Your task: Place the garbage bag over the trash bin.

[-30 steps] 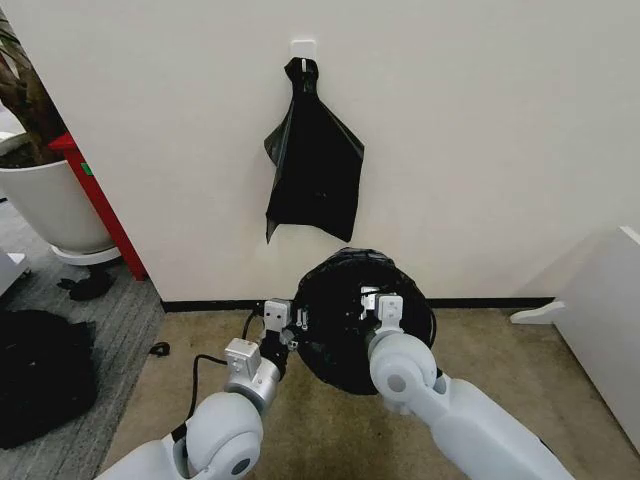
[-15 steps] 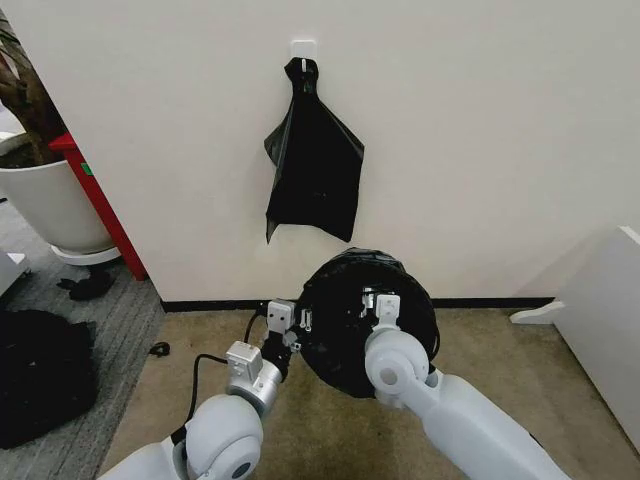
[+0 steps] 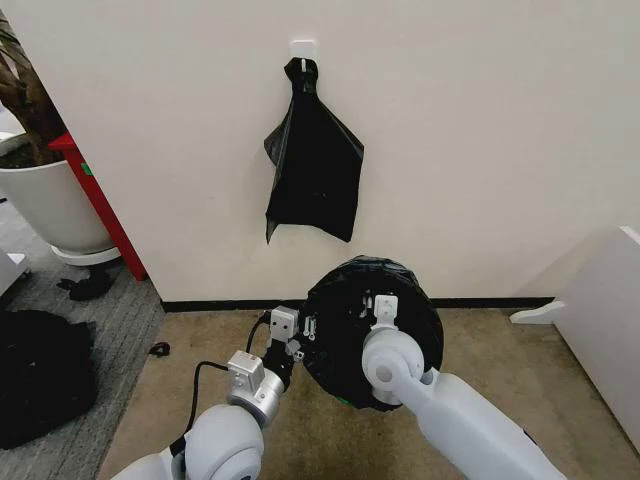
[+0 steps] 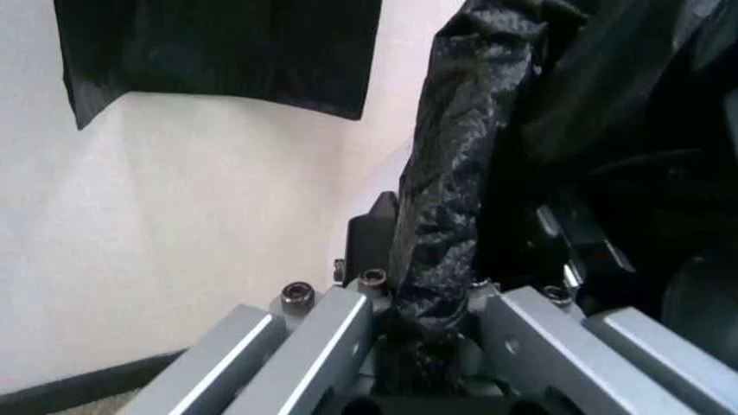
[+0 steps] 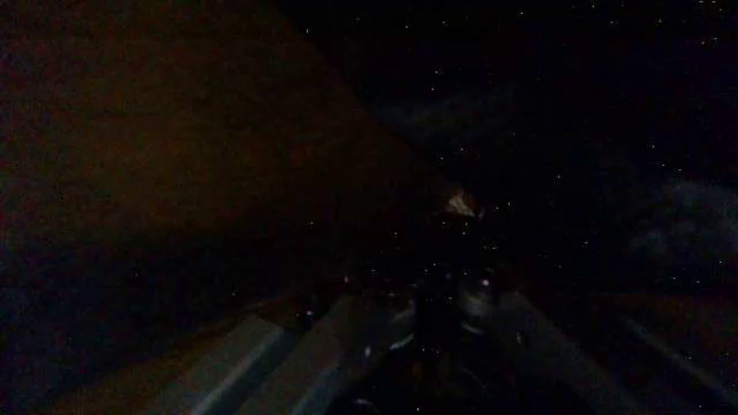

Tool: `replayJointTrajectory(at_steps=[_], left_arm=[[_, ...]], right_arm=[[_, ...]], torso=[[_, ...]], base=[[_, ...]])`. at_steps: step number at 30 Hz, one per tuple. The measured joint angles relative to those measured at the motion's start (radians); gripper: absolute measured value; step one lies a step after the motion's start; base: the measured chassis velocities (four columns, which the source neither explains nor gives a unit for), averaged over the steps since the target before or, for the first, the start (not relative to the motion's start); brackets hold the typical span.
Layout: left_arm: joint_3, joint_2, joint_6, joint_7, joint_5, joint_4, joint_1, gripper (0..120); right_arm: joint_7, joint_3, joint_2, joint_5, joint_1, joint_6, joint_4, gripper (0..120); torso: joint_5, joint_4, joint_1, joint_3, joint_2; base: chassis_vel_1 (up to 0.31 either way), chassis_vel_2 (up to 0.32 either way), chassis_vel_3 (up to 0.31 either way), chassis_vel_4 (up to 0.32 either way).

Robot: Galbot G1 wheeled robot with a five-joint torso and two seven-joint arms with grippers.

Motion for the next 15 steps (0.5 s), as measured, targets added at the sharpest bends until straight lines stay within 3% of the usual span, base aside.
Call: replayJointTrajectory(at_steps=[15], left_arm=[[-0.007, 0.009, -0.022, 0.040, 0.065, -0.012, 0.046, 0]], right_arm=[[0.005, 0.004, 0.027, -0.023, 0.009, 0.009, -0.057, 0]], torso=[[0.0000, 0.0000, 0.000, 0.000, 0.000]], base=[[0.000, 0.000, 0.000, 0.000]])
